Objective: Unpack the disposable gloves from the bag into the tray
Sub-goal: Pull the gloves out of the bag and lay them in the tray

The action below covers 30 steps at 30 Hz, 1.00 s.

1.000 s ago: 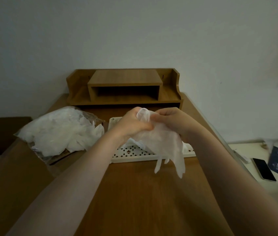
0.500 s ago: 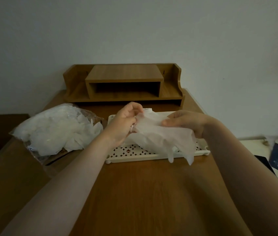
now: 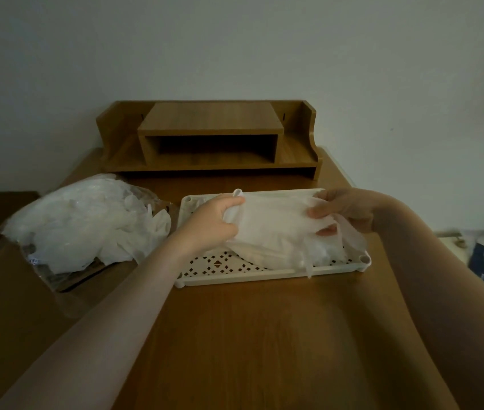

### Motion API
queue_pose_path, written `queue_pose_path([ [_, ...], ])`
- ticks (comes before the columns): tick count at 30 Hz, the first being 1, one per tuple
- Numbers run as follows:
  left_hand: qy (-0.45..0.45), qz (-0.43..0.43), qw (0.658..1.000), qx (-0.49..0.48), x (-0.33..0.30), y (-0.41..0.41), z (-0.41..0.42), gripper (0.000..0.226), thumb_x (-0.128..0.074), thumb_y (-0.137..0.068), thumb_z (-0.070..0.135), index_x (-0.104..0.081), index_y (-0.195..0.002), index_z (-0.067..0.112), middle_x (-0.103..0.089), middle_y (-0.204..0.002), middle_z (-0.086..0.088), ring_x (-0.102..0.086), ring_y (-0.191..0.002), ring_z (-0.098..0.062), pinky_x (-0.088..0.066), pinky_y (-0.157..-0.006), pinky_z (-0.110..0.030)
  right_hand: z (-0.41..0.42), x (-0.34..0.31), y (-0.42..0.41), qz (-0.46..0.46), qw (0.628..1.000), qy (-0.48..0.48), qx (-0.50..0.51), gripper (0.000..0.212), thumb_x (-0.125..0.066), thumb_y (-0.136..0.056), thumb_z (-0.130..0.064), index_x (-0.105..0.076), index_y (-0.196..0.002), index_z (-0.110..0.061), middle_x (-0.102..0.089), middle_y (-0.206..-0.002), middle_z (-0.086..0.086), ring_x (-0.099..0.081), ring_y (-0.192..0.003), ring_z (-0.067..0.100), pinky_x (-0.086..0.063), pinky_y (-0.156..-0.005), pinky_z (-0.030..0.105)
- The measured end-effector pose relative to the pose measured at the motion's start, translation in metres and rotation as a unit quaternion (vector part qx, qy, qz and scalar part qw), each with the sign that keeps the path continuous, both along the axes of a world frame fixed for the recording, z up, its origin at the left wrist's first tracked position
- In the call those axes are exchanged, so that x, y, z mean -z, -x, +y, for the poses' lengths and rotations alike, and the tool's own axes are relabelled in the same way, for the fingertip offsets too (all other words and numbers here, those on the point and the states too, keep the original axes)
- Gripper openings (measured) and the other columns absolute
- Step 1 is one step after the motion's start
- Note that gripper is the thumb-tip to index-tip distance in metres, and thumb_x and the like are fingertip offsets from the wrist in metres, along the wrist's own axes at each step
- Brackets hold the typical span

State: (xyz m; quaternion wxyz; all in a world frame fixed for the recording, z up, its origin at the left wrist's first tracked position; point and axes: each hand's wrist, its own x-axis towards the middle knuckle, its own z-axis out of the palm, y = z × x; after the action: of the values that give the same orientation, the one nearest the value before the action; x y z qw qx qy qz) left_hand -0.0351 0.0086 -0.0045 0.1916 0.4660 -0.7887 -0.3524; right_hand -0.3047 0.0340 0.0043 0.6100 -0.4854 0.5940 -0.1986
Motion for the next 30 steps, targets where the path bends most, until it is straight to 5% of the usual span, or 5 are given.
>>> queue_pose_path([
  [4,0.047,-0.082,0.995,0.021,0.004,-0.001,-0.011,0.062,-0.049,-0.088,0.001,-0.036,-0.144,0.024,-0.026,-0.154,0.002,-0.056,-0.101,-0.017,-0.041,-0.061,-0.005,-0.002,0.001,-0.009,0.194,0.976,0.074,0.071,0.022,-0.068,-0.086,-0.027,-0.069,-0.103,-0.014,-0.071,-0.104,0.009,-0.068,-0.096,0.027,-0.052,-0.092,0.046],
  [15,0.093,-0.194,0.977,0.013,0.008,0.001,-0.023,0.073,-0.053,-0.086,0.003,-0.021,-0.149,0.016,-0.014,-0.157,-0.001,-0.019,-0.142,-0.019,-0.027,-0.106,-0.026,-0.016,0.005,-0.029,0.412,0.873,0.238,0.110,0.017,-0.065,-0.087,-0.031,-0.061,-0.093,-0.015,-0.063,-0.095,0.006,-0.054,-0.079,0.018,-0.041,-0.069,0.027],
  [22,0.165,-0.217,0.961,-0.038,0.004,0.002,-0.015,0.062,-0.054,-0.088,0.024,-0.033,-0.145,0.018,-0.002,-0.159,0.000,-0.005,-0.144,-0.025,-0.022,-0.112,-0.044,-0.001,-0.002,-0.055,0.521,0.778,0.340,0.087,0.055,-0.056,-0.092,-0.040,-0.040,-0.139,-0.019,-0.039,-0.145,0.007,-0.033,-0.134,0.029,-0.030,-0.111,0.044],
  [27,0.203,-0.169,0.959,0.098,0.016,0.031,-0.008,0.054,-0.035,-0.099,0.015,-0.016,-0.150,0.013,0.000,-0.160,0.002,0.004,-0.145,-0.013,-0.002,-0.118,-0.033,0.000,0.025,-0.103,0.479,0.807,0.330,-0.102,0.078,-0.046,-0.092,-0.052,-0.014,-0.151,-0.012,-0.014,-0.159,0.006,-0.009,-0.146,0.022,-0.005,-0.118,0.038],
  [30,0.158,-0.286,0.940,0.102,0.044,0.028,-0.020,0.060,-0.022,-0.102,0.042,-0.006,-0.151,0.013,-0.002,-0.160,-0.005,-0.001,-0.146,-0.017,-0.002,-0.119,-0.035,-0.003,0.054,-0.096,0.526,0.809,0.230,-0.128,0.100,-0.036,-0.081,-0.076,0.003,-0.152,-0.017,0.005,-0.160,0.004,0.011,-0.146,0.025,0.014,-0.113,0.049],
])
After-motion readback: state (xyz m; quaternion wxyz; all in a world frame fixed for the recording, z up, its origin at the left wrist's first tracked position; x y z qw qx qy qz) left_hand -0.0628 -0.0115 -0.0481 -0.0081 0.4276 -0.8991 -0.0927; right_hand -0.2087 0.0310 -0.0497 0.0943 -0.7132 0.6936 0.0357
